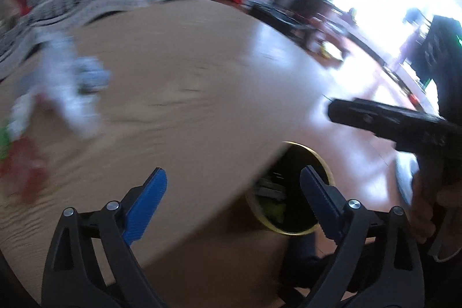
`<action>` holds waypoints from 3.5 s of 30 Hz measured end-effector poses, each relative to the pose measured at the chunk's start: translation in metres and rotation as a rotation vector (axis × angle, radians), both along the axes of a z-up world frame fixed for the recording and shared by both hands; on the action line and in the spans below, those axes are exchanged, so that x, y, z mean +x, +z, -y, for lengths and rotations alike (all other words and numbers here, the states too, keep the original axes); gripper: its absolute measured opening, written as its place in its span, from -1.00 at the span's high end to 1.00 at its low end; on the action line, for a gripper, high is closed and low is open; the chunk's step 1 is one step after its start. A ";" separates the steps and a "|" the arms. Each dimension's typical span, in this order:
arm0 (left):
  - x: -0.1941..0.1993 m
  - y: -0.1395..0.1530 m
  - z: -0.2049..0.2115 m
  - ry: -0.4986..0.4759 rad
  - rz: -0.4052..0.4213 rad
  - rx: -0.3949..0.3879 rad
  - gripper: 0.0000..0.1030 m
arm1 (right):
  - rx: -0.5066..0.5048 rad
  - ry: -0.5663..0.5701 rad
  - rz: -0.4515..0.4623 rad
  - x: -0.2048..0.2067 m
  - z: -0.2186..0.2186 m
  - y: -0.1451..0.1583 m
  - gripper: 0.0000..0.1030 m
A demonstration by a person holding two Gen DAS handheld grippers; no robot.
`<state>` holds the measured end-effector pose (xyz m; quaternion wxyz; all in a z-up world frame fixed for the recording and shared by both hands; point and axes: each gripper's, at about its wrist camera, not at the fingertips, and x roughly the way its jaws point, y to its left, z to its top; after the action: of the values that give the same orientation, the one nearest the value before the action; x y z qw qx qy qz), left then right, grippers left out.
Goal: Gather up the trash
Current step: 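Move both tools back over the table toward the red box, then grasp the red cigarette box with the right tool while the left tool grasps the green wrapper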
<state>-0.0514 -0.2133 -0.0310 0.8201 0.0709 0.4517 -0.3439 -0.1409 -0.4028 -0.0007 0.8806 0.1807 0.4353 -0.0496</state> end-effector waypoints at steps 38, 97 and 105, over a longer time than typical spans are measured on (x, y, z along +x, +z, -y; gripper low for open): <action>0.175 -0.053 -0.251 0.184 0.209 0.343 -0.71 | -0.114 0.591 -0.007 0.197 -0.303 -0.074 -0.62; 0.174 0.010 -0.260 0.292 0.015 -0.125 0.60 | -0.012 0.661 0.090 0.156 -0.279 -0.026 -0.16; 0.163 0.020 -0.265 0.407 0.007 -0.156 0.60 | 0.004 0.626 0.115 0.139 -0.254 -0.011 -0.16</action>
<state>0.1114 0.0521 -0.0108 0.8772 -0.0841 0.4260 -0.2050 -0.0016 -0.1487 -0.0115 0.8760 0.0421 0.4192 0.2347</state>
